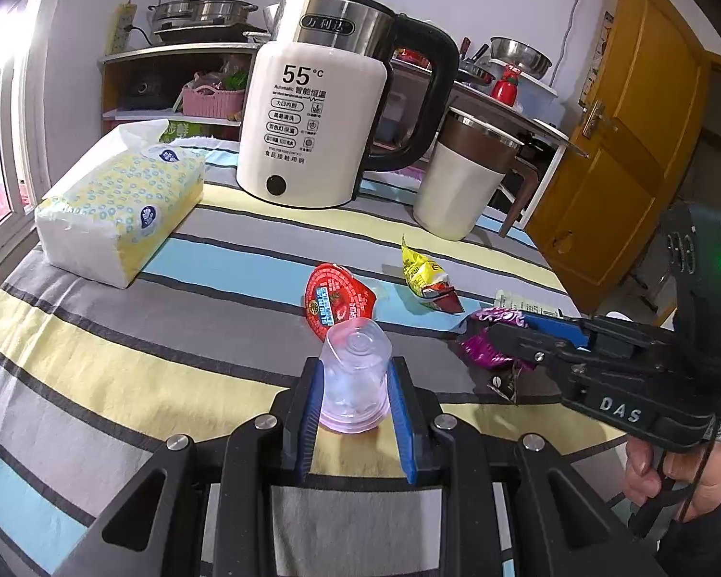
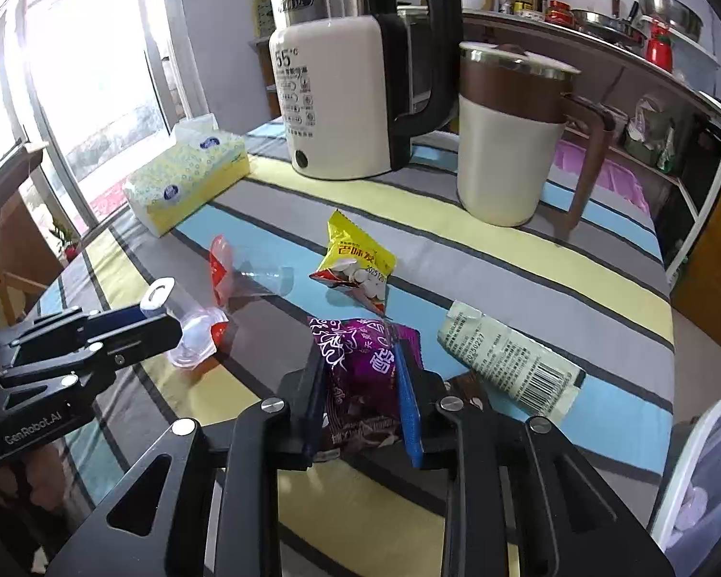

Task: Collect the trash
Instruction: 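Grasp the clear plastic cup with the left gripper while the right grasps the purple snack bag, then carry the plastic cup over the bin with the left gripper while the right carries the purple bag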

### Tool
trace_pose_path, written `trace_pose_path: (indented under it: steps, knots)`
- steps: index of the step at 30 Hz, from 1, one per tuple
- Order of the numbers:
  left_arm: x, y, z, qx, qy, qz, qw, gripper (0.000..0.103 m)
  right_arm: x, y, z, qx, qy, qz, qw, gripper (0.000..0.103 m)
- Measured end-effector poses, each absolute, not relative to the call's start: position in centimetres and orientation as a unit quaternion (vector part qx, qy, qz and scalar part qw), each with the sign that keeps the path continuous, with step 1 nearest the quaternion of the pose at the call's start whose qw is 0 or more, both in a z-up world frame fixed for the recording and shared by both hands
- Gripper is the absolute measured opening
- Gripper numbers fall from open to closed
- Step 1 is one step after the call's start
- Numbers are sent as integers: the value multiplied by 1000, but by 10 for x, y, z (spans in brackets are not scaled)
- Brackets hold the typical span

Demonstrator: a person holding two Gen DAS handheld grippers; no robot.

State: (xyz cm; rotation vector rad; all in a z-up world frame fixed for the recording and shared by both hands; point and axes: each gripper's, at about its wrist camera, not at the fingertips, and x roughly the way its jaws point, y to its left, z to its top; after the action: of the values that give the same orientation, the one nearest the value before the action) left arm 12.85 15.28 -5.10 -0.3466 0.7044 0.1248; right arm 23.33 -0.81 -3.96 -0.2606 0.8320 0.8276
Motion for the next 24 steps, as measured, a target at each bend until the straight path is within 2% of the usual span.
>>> trace_pose_path:
  steps: [12,24]
  knots:
    - [109,132,-32,-152,329,44,931,28,198,-54,-15,-70,372,377,846,27]
    - [96,74,-12,-121,325,-8,938,28,165,-114,-1,-41,364,341,866,27]
